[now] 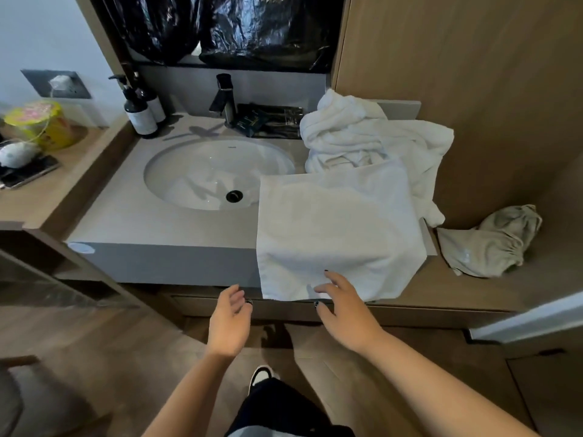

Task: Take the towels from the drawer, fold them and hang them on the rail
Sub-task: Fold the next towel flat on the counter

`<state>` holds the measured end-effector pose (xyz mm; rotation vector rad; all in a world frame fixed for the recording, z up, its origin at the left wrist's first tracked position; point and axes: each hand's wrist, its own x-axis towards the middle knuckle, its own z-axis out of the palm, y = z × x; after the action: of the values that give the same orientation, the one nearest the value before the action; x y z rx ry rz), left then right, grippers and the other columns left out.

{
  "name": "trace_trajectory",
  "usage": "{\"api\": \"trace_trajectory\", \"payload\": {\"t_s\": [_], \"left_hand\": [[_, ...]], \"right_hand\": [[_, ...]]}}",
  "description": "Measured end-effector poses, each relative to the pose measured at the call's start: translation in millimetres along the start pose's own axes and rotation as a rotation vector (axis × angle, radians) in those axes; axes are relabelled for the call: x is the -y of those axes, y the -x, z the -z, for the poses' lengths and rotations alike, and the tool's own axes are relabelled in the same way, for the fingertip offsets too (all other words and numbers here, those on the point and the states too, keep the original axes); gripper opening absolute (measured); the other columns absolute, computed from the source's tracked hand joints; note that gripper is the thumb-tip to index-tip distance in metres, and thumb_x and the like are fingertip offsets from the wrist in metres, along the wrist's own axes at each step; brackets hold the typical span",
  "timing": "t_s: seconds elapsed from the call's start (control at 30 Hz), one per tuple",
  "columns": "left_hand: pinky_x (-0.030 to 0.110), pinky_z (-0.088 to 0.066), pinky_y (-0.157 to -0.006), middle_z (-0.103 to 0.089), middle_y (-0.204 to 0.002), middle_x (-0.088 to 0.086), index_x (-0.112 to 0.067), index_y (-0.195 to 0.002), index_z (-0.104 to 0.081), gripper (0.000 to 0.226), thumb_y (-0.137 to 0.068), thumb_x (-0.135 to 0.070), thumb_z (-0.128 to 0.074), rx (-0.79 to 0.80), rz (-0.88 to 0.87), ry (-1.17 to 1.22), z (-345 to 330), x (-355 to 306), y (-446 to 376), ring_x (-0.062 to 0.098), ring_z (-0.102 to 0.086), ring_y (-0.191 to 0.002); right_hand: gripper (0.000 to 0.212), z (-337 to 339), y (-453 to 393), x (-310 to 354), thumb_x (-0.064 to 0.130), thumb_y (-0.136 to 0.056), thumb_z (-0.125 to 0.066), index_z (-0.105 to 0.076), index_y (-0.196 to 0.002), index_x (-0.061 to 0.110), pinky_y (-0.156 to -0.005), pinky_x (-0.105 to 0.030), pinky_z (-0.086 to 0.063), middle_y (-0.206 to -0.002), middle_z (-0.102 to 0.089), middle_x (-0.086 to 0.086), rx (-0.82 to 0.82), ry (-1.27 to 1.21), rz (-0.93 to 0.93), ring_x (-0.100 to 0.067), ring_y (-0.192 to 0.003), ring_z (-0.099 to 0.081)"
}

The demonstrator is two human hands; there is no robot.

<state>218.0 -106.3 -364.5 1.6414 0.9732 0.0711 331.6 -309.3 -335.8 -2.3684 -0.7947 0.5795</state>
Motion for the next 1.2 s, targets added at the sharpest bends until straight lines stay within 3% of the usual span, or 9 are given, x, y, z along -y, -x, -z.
{"api": "trace_trajectory", "payload": {"t_s": [0.2,0.37,0.47,0.53,0.67,0.73,0.93,1.1,1.2], "left_hand": [[0.041,-0.043,-0.110,-0.058,-0.134,0.003,-0.016,-0.134,-0.055,0.034,-0.102,-0.013,-0.045,0.086,0.093,-0.001,7.7,-11.3,-56.1,0.020,-0.055,-0.121],[0.043,-0.042,-0.110,-0.058,-0.135,0.001,-0.020,-0.134,-0.057,0.035,-0.103,-0.015,-0.044,0.204,0.100,-0.055,9.9,-26.6,-89.4,0.021,-0.053,-0.124],[0.034,-0.052,-0.089,-0.067,-0.115,0.001,-0.026,-0.114,-0.063,0.027,-0.102,-0.010,-0.044,0.309,0.172,0.045,8.1,-30.7,-102.6,0.017,-0.062,-0.108],[0.027,-0.053,-0.076,-0.071,-0.101,0.001,-0.023,-0.109,-0.063,0.026,-0.102,-0.006,-0.044,0.380,0.206,0.098,7.3,-33.7,-103.4,0.013,-0.068,-0.092],[0.033,-0.055,-0.090,-0.074,-0.107,0.001,-0.020,-0.111,-0.065,0.026,-0.099,-0.006,-0.048,0.511,0.155,0.073,7.6,-37.0,-100.4,0.013,-0.074,-0.091],[0.032,-0.056,-0.087,-0.076,-0.104,-0.002,-0.021,-0.113,-0.066,0.023,-0.099,-0.008,-0.052,0.541,0.139,0.096,8.1,-38.3,-100.0,0.014,-0.074,-0.090],[0.027,-0.050,-0.081,-0.075,-0.103,-0.009,-0.028,-0.100,-0.072,0.014,-0.092,-0.019,-0.067,0.514,0.086,0.144,7.4,-43.9,-102.9,0.007,-0.065,-0.101],[0.036,-0.051,-0.094,-0.072,-0.105,0.000,-0.019,-0.106,-0.063,0.015,-0.093,-0.023,-0.067,0.557,0.196,0.203,-5.1,-43.4,-99.2,0.011,-0.064,-0.101],[0.033,-0.052,-0.086,-0.071,-0.105,0.006,-0.010,-0.107,-0.063,0.013,-0.097,-0.017,-0.058,0.568,0.222,0.209,-14.2,-36.8,-90.8,0.019,-0.064,-0.099]], "right_hand": [[0.031,-18.1,-4.5,14.8,0.025,-0.098,-0.052,-0.056,-0.128,0.023,-0.101,-0.018,-0.033,-0.151,-0.031,0.005,-0.005,-0.037,-0.124,-0.016,-0.130,-0.045],[0.031,-33.1,-25.9,33.6,0.022,-0.098,-0.053,-0.055,-0.128,0.023,-0.094,-0.016,-0.035,-0.148,-0.033,0.006,-0.018,-0.078,-0.245,-0.011,-0.131,-0.042],[0.034,-47.5,-41.7,48.0,0.018,-0.096,-0.055,-0.053,-0.130,0.018,-0.092,-0.012,-0.031,-0.142,-0.039,0.002,-0.055,-0.091,-0.285,-0.013,-0.127,-0.046],[0.041,-56.4,-49.5,55.9,0.017,-0.095,-0.057,-0.049,-0.134,0.015,-0.093,-0.015,-0.037,-0.141,-0.040,-0.001,-0.052,-0.088,-0.315,-0.017,-0.119,-0.052],[0.062,-67.3,-59.7,68.3,0.024,-0.090,-0.065,-0.036,-0.143,0.013,-0.104,-0.032,-0.041,-0.145,-0.036,-0.007,-0.039,-0.088,-0.407,-0.024,-0.127,-0.046],[0.068,-67.4,-64.3,72.4,0.030,-0.088,-0.068,-0.033,-0.144,0.013,-0.104,-0.035,-0.042,-0.144,-0.037,-0.006,-0.051,-0.062,-0.439,-0.026,-0.128,-0.045],[0.024,-57.7,-66.5,74.5,0.013,-0.097,-0.047,-0.059,-0.118,0.013,-0.083,-0.036,-0.051,-0.113,-0.065,-0.009,-0.218,-0.017,-0.467,-0.028,-0.100,-0.061],[0.015,-43.2,-54.9,70.2,0.017,-0.098,-0.048,-0.062,-0.099,0.021,-0.073,-0.032,-0.053,-0.094,-0.067,-0.001,-0.312,-0.098,-0.451,-0.017,-0.082,-0.062],[0.009,-36.3,-48.8,70.0,0.022,-0.096,-0.052,-0.058,-0.092,0.026,-0.069,-0.029,-0.052,-0.088,-0.068,0.002,-0.366,-0.095,-0.422,-0.015,-0.078,-0.062]]}}
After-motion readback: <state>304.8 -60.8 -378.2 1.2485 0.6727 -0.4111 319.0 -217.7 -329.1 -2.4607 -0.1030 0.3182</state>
